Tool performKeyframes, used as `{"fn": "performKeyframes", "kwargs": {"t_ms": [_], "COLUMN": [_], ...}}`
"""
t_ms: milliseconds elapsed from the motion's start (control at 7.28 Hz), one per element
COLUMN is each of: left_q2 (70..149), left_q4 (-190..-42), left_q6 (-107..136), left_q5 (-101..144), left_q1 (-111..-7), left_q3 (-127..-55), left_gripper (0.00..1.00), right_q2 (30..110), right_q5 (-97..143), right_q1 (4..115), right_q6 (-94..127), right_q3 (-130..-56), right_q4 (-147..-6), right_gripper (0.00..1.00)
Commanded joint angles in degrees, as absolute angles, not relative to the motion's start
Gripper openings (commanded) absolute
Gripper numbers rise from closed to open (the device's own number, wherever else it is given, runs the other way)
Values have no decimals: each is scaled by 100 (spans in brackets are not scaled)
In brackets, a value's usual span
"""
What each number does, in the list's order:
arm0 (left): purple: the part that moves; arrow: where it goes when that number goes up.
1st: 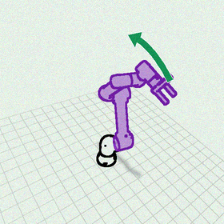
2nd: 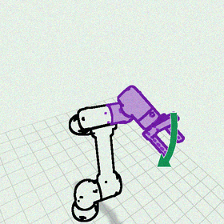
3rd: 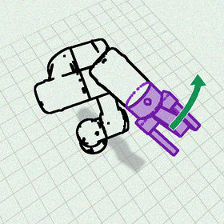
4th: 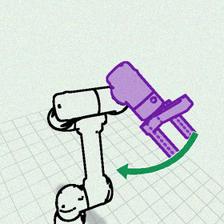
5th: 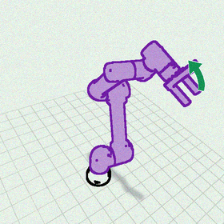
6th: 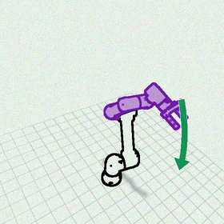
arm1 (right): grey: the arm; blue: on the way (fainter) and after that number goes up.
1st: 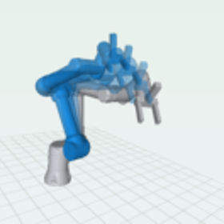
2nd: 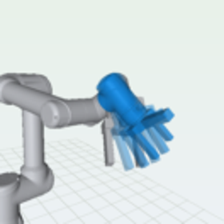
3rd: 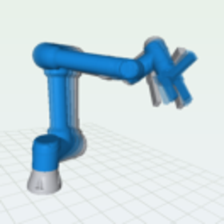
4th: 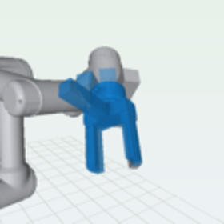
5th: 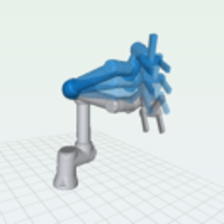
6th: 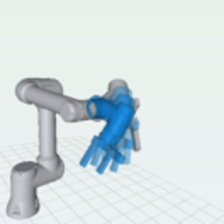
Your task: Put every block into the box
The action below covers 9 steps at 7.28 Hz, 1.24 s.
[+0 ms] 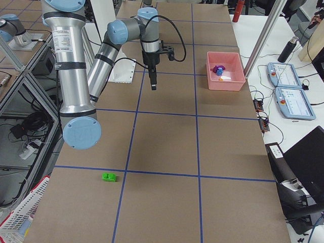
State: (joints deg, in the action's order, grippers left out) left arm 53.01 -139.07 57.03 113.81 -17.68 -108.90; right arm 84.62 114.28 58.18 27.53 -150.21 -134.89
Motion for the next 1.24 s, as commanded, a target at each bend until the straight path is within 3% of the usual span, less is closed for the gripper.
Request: {"fn": "performKeyframes", "kwargs": {"t_ms": [0, 137, 275, 412, 687, 961, 1099], "left_q2": [5370, 5370, 5388, 5422, 5440, 5423, 5388], "left_q4": [-14324, -14518, -14546, -14537, -14537, -14537, -14537], "left_q6": [6079, 6300, 6450, 6608, 6645, 6645, 6645], "left_q5": [11644, 11654, 11654, 11654, 11646, 11637, 11602], "left_q1": [-1487, -1346, -1240, -1161, -1090, -1107, -1151], "left_q3": [-10714, -10705, -10705, -10705, -10705, -10783, -10984], "left_gripper": [100, 99, 89, 67, 50, 0, 0], "right_q2": [8446, 8446, 8438, 8438, 8438, 8429, 8429], "right_q5": [11399, 11399, 11391, 11382, 11391, 11408, 11417], "right_q1": [5818, 5818, 5818, 5810, 5810, 5810, 5810], "right_q6": [2751, 2751, 2751, 2751, 2751, 2751, 2751], "right_q3": [-15020, -15012, -15012, -15003, -14994, -14994, -14977], "right_q4": [-13491, -13483, -13482, -13482, -13482, -13482, -13482], "right_gripper": [100, 100, 100, 100, 100, 100, 100]}}
